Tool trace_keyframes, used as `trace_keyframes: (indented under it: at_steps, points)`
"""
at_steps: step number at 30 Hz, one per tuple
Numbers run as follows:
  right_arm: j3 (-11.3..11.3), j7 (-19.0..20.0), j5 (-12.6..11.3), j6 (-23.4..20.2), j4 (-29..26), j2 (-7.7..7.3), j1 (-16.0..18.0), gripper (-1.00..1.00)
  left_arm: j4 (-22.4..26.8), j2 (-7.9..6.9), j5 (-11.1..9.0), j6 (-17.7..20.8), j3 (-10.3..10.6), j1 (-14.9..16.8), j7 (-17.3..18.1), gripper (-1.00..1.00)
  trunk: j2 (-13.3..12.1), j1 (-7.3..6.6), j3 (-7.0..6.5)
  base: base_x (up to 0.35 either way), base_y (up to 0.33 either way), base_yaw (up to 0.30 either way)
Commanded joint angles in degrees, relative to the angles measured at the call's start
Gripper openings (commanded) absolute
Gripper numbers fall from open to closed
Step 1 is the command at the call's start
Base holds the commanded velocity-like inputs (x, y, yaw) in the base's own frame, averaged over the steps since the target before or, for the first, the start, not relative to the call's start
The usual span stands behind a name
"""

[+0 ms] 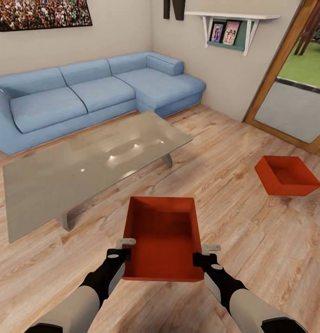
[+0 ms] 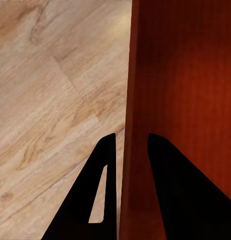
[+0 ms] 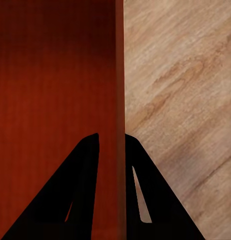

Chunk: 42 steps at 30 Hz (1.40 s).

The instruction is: Move the two storage containers from the living room to the garage. In the garage, place one container on the floor and stack the other container on top of it (either order is fine).

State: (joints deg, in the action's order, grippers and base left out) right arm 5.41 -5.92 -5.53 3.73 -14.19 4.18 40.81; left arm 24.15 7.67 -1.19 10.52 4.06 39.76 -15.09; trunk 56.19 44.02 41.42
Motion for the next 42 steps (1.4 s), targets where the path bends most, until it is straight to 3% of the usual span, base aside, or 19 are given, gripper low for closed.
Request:
trace_keyframes:
  at_steps: [1, 42]
  points:
    - [-0.74, -1.29, 0.08, 0.75, -0.14, -0.08, 0.11, -1.0, -0.16, -0.19, 0.13, 0.6, 0.43, -0.02, -0.78, -1.0, -0.39, -0.22, -0.15, 0.0, 0.0, 0.0]
    - [-0.75, -1.55, 0.0, 0.74, -0.14, -0.09, 0.11, -1.0, -0.16, -0.19, 0.13, 0.56, 0.43, -0.02, -0.73, -1.0, -16.83, -9.23, -7.51, 0.0, 0.0, 0.0]
